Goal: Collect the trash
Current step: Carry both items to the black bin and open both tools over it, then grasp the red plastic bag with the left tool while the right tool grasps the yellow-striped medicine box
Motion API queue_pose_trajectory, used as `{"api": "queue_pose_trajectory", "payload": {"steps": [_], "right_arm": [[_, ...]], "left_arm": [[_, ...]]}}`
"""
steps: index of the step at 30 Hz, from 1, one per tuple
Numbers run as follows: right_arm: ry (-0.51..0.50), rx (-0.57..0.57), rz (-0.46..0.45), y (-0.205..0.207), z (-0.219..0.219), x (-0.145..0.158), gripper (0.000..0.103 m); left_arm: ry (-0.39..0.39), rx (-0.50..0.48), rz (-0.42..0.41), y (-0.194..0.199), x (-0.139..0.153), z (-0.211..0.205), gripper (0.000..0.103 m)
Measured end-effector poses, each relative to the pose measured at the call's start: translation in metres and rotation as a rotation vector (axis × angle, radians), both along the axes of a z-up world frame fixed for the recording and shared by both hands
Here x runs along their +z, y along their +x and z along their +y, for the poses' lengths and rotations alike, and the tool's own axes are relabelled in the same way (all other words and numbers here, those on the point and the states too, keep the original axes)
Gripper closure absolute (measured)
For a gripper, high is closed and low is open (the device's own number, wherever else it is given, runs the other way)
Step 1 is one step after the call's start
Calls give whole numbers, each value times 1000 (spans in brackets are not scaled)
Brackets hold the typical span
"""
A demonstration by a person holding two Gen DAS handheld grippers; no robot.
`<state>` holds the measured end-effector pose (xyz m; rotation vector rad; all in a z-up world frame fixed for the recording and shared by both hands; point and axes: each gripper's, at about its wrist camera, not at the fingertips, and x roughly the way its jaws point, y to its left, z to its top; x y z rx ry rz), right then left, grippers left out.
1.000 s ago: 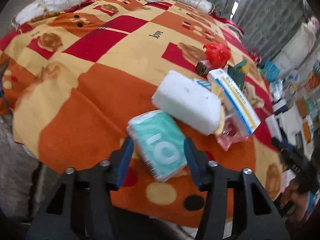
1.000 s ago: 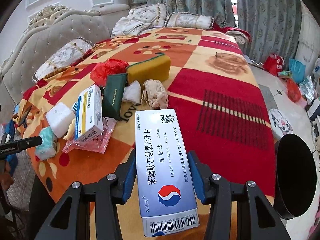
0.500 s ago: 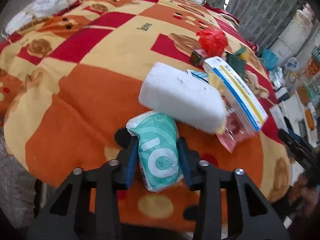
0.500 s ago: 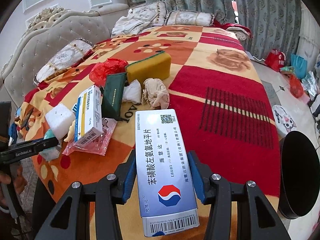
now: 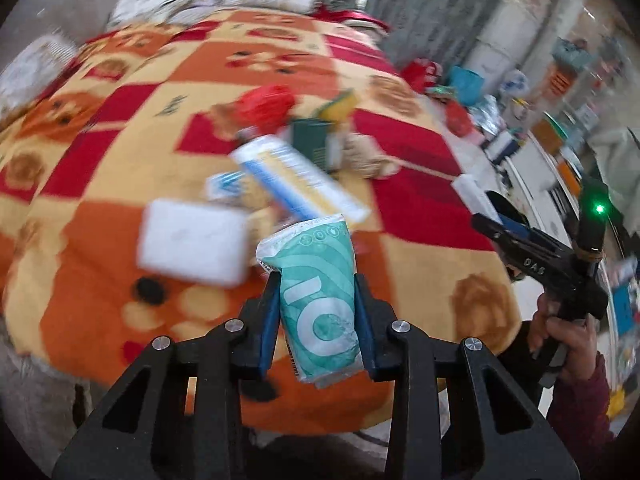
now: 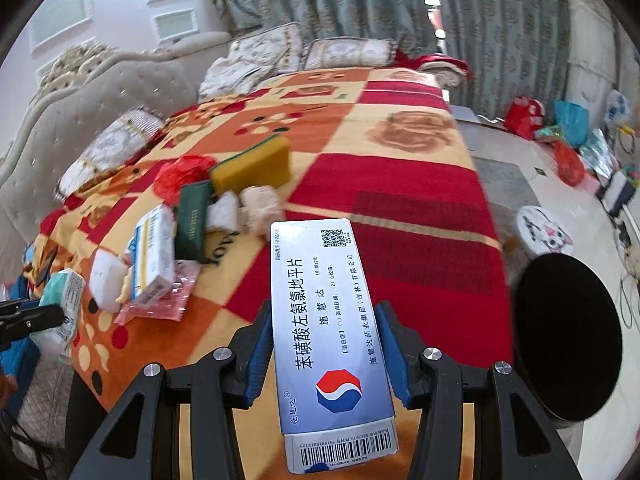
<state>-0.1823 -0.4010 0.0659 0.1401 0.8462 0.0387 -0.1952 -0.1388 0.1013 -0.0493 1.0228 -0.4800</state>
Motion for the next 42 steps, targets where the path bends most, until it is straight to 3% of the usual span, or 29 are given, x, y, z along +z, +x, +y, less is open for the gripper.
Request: {"api": "queue_pose_trajectory", "payload": {"steps": [5,13,18,23,26,29,34,42], "right_arm": [[-14,-98,-6,-17,-43,4,55],[-3,-315,19,-39,-139,1,55],[24,-431,56,-42,-193,-10,55],[59,-492,58,-43,-226,-17,55],[94,-519,60,-42,-239,-20,48],[105,-521,42,-45,-238,-20,27],[117,-504,50,-46,-228,-24,27],[57,-438,39,-43,-188,-16,27]], "left_arm": [[-39,-121,-19,11,5,-72,71],[-101,-298,26,33,-4,-203,70],[-110,-347,49,50,-17,-267,69],[-116,-389,60,59,-30,-320,60],[-119,-390,71,61,-35,-334,44],[-120,-383,72,62,-35,-335,39],[-56,-349,22,58,-30,-321,39],[17,-244,-79,53,-18,-276,39]]}}
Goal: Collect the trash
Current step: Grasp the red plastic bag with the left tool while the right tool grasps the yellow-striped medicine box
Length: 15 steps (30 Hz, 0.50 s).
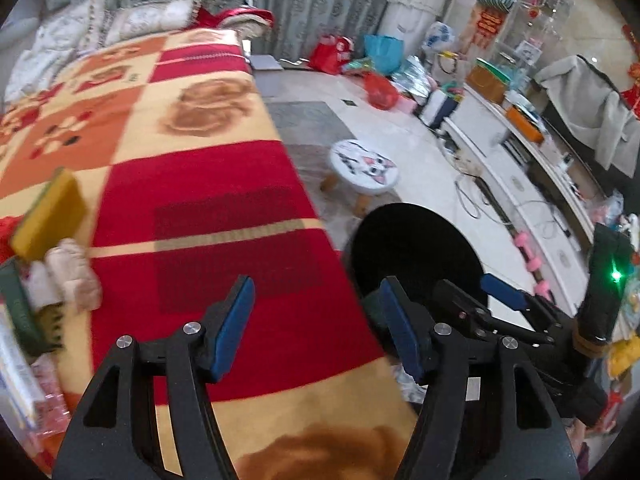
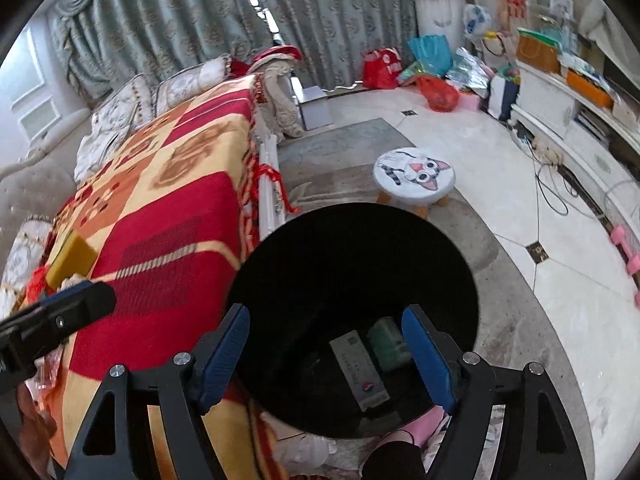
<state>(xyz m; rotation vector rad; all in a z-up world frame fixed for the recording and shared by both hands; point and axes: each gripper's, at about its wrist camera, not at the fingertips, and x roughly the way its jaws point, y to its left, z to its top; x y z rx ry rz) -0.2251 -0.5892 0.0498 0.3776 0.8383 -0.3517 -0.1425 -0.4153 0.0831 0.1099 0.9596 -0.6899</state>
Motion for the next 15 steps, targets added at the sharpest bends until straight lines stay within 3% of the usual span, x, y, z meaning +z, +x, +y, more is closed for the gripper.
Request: {"api": "queue_pose_trajectory", "payload": {"steps": [6,15], "right_arm": [[-22,60,-9,7,35,13,27],[-47,179,-18,27,97,25,27]], "left_arm": [[46,76,-64,-3,7,42,39],[55,185,-72,2,10,108,39]]}}
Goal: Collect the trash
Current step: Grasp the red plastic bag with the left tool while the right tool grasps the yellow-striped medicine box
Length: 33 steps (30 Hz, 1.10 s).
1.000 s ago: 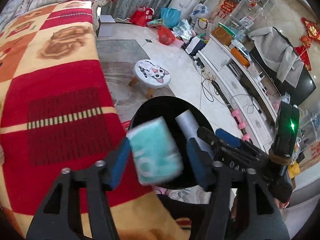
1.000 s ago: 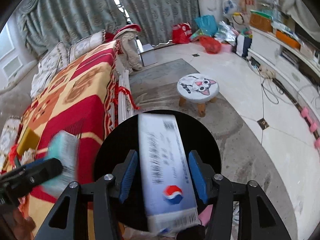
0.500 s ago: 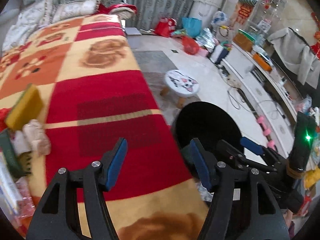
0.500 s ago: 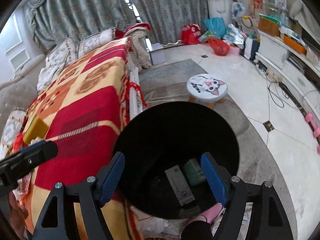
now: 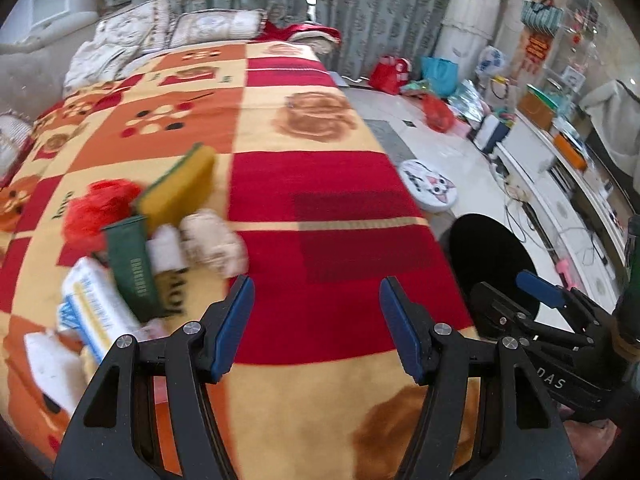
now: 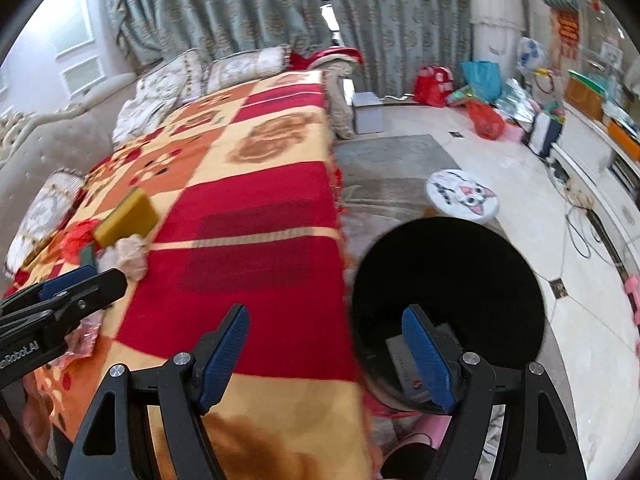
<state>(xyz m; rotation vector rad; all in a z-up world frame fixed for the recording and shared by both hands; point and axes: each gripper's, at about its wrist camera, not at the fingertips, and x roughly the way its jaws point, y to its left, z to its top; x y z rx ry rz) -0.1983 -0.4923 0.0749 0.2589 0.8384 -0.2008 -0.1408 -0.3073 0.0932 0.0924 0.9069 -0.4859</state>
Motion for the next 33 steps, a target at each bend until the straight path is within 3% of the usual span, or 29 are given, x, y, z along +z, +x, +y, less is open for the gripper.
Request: {"api": "queue_pose_trajectory", "payload": {"steps": [7,13,18,21,27,33], "right_arm": [[0,116,-14,22,53,6,27],[61,223,-19,41,96,8,27],[76,373,-12,60,149,10,27],[73,457,1,71,181,10,40],[12,592,42,95,239,-1,41],[-36,653,102,121,269,-20,41]], "left_arm": [[22,101,-18,8,6,66,39],[44,204,-24,23,9,128,39],[37,302,-18,32,12,180,39],[35,350,-17,34,12,204,39],[21,395,-9,41,12,235,39],[-1,380,0,54,12,236,39]]}}
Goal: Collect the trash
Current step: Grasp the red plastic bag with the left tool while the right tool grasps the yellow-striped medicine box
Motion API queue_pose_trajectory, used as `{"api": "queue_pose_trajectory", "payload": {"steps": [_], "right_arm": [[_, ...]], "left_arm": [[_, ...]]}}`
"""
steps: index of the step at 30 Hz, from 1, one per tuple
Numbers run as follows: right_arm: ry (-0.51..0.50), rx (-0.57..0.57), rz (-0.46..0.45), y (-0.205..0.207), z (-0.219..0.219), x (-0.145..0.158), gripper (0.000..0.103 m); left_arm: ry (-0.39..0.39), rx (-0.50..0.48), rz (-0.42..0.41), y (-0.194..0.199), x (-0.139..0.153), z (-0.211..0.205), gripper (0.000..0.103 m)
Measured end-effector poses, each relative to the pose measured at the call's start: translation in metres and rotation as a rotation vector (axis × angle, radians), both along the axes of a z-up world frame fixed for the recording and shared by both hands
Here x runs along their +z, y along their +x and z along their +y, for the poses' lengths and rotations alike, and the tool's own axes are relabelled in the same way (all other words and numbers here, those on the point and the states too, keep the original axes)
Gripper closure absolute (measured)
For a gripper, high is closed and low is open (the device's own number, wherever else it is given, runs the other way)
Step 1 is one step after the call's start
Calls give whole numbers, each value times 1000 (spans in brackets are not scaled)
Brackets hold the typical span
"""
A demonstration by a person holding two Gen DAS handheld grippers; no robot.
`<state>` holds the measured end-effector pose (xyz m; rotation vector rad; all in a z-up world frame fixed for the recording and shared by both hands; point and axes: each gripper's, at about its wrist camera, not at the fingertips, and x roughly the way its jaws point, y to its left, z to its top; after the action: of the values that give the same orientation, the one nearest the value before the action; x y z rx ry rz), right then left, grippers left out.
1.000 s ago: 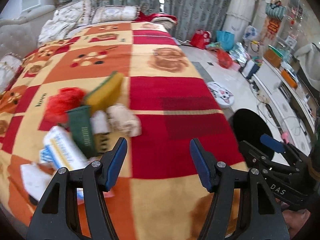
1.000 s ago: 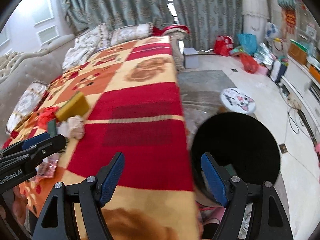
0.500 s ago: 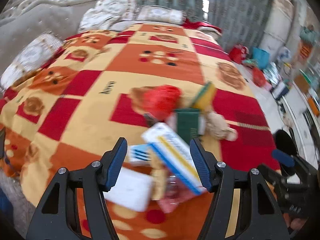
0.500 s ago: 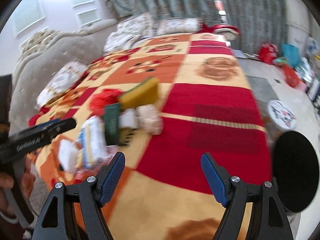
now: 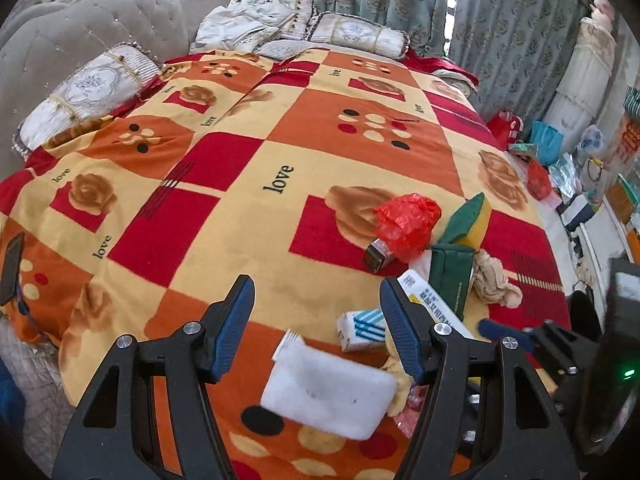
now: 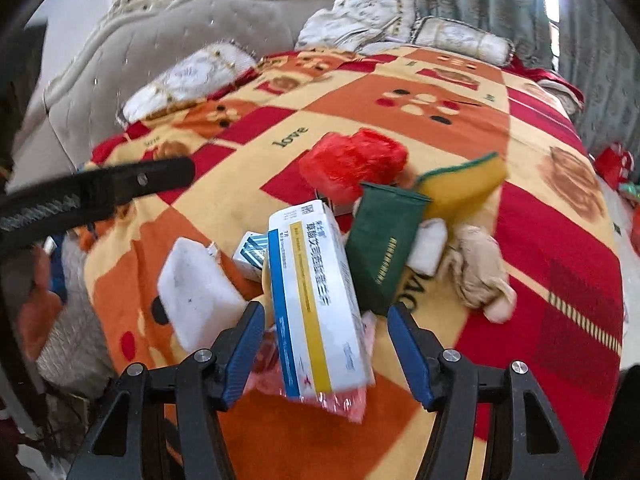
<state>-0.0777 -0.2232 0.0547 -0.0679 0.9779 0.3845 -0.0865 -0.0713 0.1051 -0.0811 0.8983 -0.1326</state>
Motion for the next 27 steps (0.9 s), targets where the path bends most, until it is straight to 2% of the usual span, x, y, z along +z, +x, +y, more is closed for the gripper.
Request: {"api": "queue_pose_trajectory", "payload": {"steps": [1,2,3,5,10,15,18,21,24,27], "right_arm": [[-5,4,4,3,2,-3,42],[-7,8,3,5,2,-4,55],[-15,8,-2,5,1,-5,57],[-11,-4,-18,0,-8,-4,58],[71,-87,-50,-25,-54,15,58],[117,-197,-45,-36,-98,19,58],[126,-249,-35,-39,-118,18,58],[110,-267,-33,-41,-127,18,58],[117,-275,-40,-45,-134,19,58],[128,-283,-52,-49,-139,21,58]], "left_arm": [[-8,-6,2,6,0,-1,39],[-16,-14,4,9,0,-3,39],[-24,-23,7,14,0,-6,39],[-32,-51,6,24,-1,-14,39],[-35,-128,18,58,-7,-47,39],[-1,-139,64,92,-27,-75,38],[-14,-150,86,104,-38,-82,40],[-47,-151,127,108,-46,-81,80],[-74,-144,126,102,-38,-75,85],[-98,-152,82,88,-15,-70,85]]}}
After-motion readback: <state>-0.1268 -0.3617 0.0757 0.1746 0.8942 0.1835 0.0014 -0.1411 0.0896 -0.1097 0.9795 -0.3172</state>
